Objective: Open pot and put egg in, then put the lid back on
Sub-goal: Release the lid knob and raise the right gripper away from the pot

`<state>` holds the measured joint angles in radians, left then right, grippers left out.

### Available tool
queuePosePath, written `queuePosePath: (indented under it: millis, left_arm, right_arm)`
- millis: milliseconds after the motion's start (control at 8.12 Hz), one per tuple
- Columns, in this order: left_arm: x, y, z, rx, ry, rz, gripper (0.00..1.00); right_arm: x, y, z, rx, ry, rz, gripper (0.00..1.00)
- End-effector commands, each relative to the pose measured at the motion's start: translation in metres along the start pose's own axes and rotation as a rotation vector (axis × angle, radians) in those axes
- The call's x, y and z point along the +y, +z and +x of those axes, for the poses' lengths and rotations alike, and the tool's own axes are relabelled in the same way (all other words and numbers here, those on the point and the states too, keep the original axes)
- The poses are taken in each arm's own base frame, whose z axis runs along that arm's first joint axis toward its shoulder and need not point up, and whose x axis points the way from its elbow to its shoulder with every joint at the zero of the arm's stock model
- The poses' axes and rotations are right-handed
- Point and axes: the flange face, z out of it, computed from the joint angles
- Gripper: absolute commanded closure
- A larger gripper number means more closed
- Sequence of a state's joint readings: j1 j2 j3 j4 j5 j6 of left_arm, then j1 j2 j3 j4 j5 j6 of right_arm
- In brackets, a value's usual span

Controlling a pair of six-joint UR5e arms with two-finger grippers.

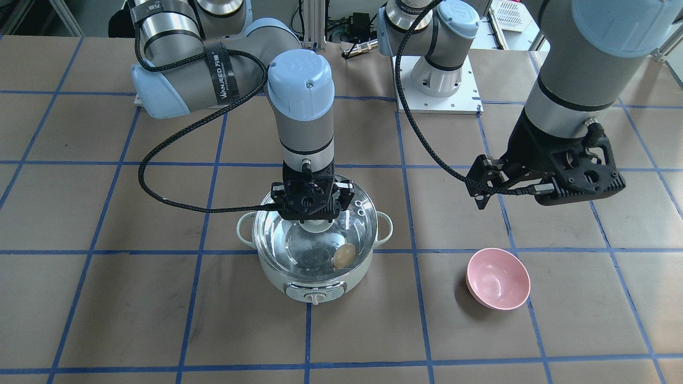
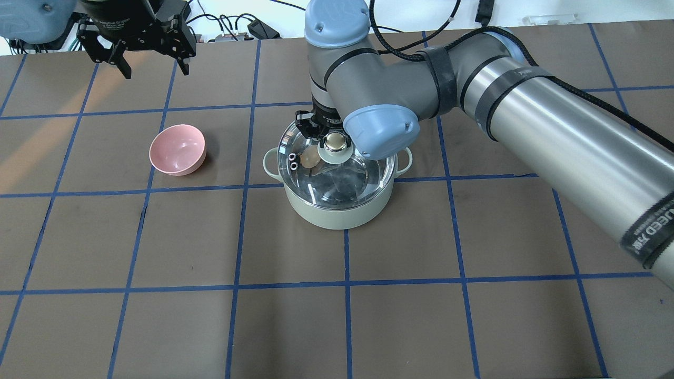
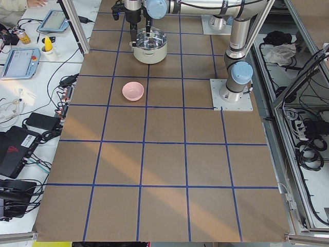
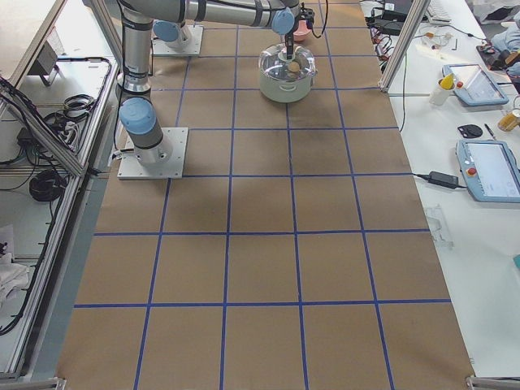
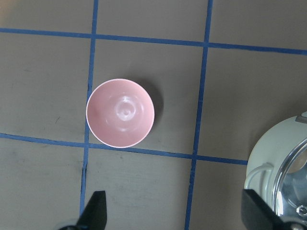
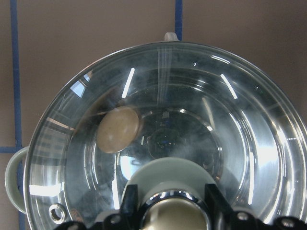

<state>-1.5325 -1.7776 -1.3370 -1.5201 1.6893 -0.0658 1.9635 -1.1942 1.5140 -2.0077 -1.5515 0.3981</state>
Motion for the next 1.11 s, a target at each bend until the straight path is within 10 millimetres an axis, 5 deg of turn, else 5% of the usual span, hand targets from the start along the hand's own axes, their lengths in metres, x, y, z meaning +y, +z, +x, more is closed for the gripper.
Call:
queuePosePath:
  millis: [0,123,246,370,616,986]
  left_arm:
    - [-0.005,0.001,-0.001,-0.013,-0.012,0.023,0.0]
    - [-0.006,0.003,0.0,-0.01,-0.016,0.026,0.0]
    - [-0.007,0.003,0.0,-0.012,-0.012,0.024,0.0]
    - [-0.007,0.004,-0.001,-0.015,-0.012,0.024,0.0]
    - [-0.007,0.003,-0.001,-0.016,-0.014,0.026,0.0]
    - [-0.008,0.005,0.0,-0.018,-0.011,0.023,0.0]
  right_arm:
    - [-0.001,0.001,0.001,0.013,-0.002,0.007,0.87]
    - [-0.001,0.001,0.001,0.014,-0.002,0.009,0.73]
    - [-0.001,0.001,0.001,0.012,0.008,0.009,0.06]
    - [-0.003,-0.001,0.0,0.003,0.004,0.022,0.0]
    - [-0.021,-0.035,0.022,0.019,-0.114,0.09,0.0]
    - [-0.02,-0.125,0.145,0.075,-0.069,0.04,0.0]
